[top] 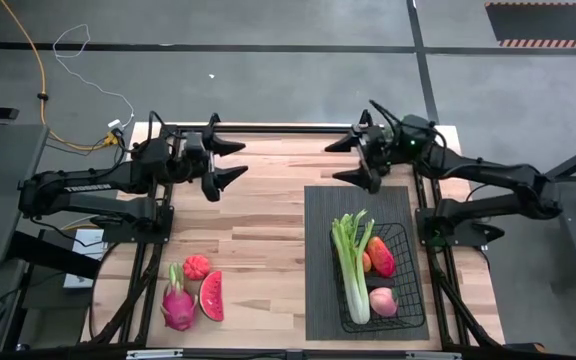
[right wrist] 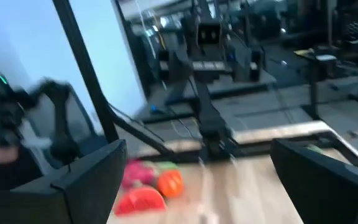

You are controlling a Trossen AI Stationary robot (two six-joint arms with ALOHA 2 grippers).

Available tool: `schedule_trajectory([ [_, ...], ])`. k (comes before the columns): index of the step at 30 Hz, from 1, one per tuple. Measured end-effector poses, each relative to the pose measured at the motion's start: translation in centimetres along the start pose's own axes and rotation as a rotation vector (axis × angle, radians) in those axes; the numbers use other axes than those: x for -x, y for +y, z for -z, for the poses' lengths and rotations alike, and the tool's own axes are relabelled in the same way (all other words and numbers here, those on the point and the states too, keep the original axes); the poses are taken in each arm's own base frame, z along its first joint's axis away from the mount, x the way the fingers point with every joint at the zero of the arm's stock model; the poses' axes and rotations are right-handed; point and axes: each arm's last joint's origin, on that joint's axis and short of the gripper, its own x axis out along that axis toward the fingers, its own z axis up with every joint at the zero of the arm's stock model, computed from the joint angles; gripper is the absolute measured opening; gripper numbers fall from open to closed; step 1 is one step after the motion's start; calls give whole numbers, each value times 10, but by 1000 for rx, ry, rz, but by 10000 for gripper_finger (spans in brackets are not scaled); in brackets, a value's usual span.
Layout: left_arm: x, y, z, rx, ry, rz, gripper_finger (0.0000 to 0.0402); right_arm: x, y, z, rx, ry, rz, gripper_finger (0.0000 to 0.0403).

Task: Build produce basket
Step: Put the dragon fruit into the black wire basket

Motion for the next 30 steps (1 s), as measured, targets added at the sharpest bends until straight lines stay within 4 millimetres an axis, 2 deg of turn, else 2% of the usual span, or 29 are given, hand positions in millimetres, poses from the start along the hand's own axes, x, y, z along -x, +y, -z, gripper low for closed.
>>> schedule_trajectory([
  [6, 0, -3, 1, -24, 21, 99, 337, -12, 3, 0, -52, -68, 18, 385],
  [19, 0, -3, 0, -46, 13, 102, 337, -13, 0, 4, -288, -62, 126, 385],
  [30, 0, -3, 0, -44, 10, 85, 337, -12, -2, 10, -311, -13, 156, 385],
])
